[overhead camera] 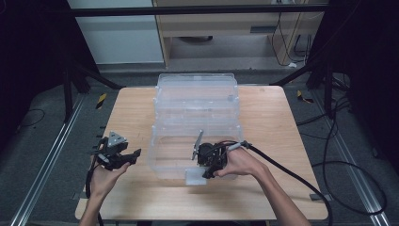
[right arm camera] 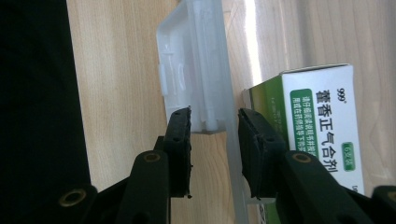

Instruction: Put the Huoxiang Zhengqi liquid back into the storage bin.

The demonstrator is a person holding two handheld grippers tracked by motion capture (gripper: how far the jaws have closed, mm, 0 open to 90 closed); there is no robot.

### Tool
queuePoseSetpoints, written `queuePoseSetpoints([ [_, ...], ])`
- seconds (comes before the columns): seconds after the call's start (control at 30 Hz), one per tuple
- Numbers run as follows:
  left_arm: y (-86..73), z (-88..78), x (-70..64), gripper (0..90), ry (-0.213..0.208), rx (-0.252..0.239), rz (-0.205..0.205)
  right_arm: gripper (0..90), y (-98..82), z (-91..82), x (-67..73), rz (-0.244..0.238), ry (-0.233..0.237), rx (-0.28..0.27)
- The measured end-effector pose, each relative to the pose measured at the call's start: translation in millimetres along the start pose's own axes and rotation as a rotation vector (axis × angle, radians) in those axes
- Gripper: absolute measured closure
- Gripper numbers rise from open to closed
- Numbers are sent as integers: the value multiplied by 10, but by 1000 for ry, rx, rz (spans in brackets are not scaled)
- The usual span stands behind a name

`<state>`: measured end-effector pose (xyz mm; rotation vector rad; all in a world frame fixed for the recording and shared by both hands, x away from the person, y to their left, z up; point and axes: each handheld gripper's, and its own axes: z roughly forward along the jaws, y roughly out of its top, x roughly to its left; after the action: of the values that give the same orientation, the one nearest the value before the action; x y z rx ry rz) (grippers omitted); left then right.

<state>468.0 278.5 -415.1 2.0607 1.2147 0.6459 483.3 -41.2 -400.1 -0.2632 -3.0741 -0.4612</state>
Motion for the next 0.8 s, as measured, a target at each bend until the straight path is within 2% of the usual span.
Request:
queuePoseSetpoints([
  [0.17,3,-2,-2,401,-1,-3,2,692,-8,-44,-1,4,-8,-24],
  [0.5,34,-26,6,403,1,-13,5,693,2,-41,4,11,-8,-20],
  [0.8,91,-99,20,404,1,-41,10,696,20,-41,3,-18,-7,-44],
])
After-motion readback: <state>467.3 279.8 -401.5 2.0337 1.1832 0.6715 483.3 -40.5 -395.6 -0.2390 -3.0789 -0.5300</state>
